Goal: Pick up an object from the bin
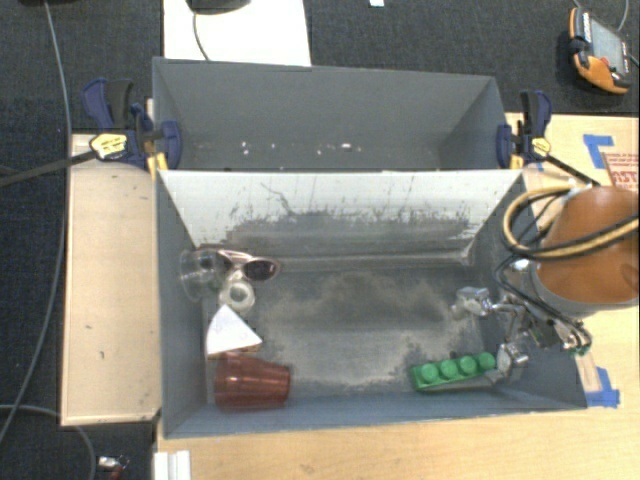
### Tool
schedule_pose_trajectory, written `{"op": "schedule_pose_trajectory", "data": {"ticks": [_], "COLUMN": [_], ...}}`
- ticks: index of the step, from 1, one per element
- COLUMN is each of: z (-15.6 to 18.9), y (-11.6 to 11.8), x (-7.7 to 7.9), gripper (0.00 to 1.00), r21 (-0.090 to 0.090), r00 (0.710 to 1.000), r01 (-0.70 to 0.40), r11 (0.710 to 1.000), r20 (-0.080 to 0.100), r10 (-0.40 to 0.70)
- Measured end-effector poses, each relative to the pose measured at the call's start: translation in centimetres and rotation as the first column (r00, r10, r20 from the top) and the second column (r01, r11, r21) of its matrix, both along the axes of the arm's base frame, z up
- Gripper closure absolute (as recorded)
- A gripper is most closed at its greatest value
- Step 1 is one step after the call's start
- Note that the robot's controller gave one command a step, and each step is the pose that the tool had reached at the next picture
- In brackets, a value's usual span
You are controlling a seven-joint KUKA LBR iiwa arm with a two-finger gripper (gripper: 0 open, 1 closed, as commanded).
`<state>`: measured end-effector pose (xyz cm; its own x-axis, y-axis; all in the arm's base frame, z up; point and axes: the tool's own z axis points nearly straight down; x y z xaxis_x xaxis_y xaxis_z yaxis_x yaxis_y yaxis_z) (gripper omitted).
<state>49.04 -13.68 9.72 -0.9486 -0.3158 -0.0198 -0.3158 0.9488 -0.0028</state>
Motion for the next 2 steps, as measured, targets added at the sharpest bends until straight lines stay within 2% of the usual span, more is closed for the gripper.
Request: {"op": "schedule_pose_trajectory", "data": {"ticks": [1,2], "z": [-1.3,-1.3], "y": [-0.91,-0.91], "x": [0.35,0.35], "gripper": [1.0,1.0], "r21": [-0.008,-0.009], "r00": [0.938,0.938], "r01": [-0.346,-0.346], "r11": [0.938,0.938], "r20": [0.005,0.005], "r10": [0.346,0.347]}}
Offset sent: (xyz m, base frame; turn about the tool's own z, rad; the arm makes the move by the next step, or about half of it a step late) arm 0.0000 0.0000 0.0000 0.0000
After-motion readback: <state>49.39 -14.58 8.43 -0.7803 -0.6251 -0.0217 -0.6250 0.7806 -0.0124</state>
